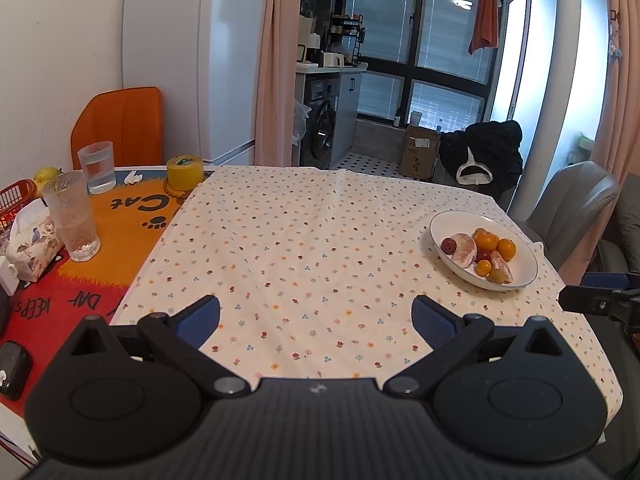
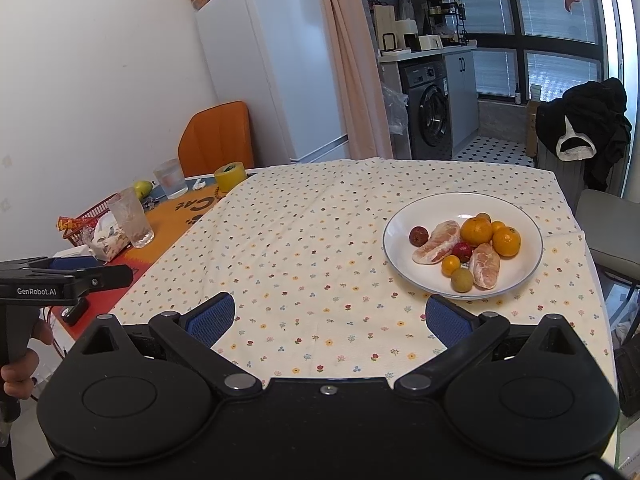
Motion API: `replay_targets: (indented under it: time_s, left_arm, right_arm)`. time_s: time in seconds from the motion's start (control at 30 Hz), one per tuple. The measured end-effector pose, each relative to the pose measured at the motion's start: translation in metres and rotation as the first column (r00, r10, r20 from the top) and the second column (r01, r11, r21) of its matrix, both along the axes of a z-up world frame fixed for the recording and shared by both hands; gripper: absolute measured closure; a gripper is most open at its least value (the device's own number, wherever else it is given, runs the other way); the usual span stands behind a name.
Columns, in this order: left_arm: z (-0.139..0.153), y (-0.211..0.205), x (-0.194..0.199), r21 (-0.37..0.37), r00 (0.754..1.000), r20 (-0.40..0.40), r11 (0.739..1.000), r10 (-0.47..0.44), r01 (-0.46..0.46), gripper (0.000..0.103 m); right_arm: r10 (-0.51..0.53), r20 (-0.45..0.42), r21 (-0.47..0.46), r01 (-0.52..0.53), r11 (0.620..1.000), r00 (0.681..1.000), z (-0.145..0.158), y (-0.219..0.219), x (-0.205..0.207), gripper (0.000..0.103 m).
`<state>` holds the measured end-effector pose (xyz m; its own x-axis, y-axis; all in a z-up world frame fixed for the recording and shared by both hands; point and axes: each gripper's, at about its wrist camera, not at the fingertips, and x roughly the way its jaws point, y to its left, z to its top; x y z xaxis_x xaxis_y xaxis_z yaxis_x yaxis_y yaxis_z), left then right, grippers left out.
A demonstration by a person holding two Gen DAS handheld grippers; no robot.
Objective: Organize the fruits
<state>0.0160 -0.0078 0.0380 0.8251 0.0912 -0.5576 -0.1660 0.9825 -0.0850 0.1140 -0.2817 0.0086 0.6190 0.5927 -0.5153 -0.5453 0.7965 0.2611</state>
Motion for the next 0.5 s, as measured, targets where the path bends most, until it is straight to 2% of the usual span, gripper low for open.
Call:
replay_targets:
  time_s: [0.5]
  left_arm:
    - [-0.0053,-0.0036,0.001,0.003,1.0,-0.017,1.0,-0.01,0.01,0.002]
  right_arm:
    - [-0.001,-0.007,-0.006,0.001,1.0,1.0,-0.0014,0.0003,0.001,0.0]
